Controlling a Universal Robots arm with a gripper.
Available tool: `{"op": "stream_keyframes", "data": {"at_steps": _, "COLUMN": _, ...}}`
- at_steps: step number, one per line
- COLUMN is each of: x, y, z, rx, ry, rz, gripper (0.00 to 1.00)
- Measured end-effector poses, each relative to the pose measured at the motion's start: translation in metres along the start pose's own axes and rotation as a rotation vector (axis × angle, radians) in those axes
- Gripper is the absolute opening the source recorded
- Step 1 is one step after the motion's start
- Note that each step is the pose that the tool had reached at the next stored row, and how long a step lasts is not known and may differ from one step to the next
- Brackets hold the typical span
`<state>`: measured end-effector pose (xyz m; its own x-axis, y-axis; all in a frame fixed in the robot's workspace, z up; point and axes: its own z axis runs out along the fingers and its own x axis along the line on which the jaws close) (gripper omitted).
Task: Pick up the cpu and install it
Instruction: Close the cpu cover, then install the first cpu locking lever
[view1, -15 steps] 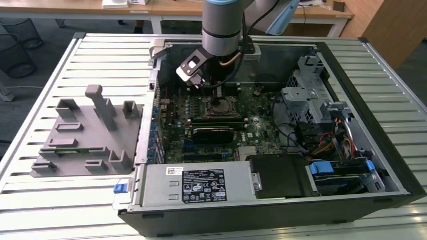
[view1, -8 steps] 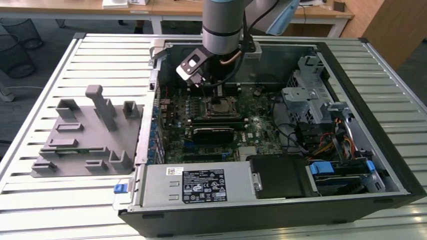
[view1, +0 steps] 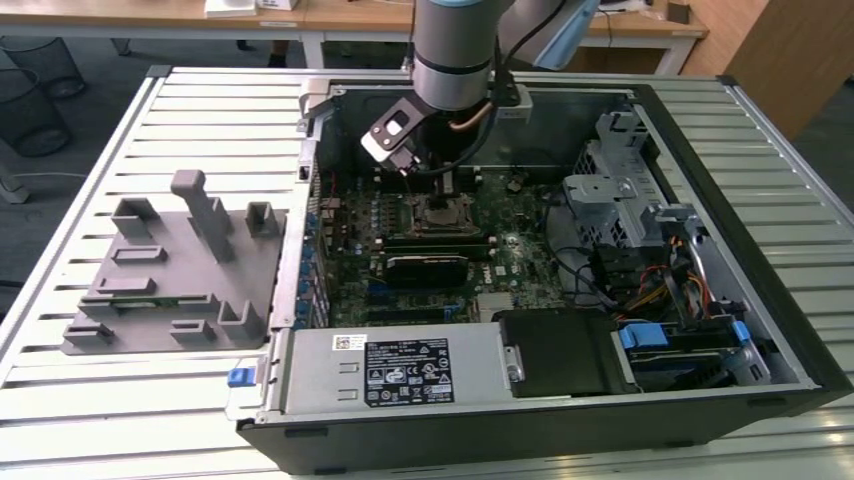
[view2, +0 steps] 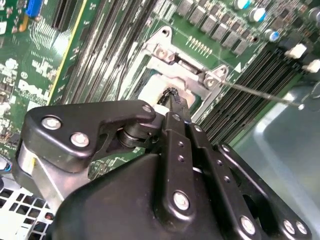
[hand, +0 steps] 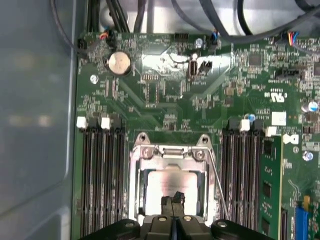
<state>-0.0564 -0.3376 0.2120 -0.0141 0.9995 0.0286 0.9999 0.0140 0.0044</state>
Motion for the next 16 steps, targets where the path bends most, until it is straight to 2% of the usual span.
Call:
{"op": "stream_keyframes", "data": {"at_steps": 6, "x": -0.0002, "y": 0.0083, "z": 0.0001, "rx": 0.0004, "ry": -0.0001, "rz": 0.0, "gripper": 0.11}}
{"op": "stream_keyframes", "data": {"at_steps": 16, "x": -0.0001, "y": 0.0099, "z": -0.0016, "rx": 0.0004, "ry": -0.0002, "rz": 0.0, "gripper": 0.11}}
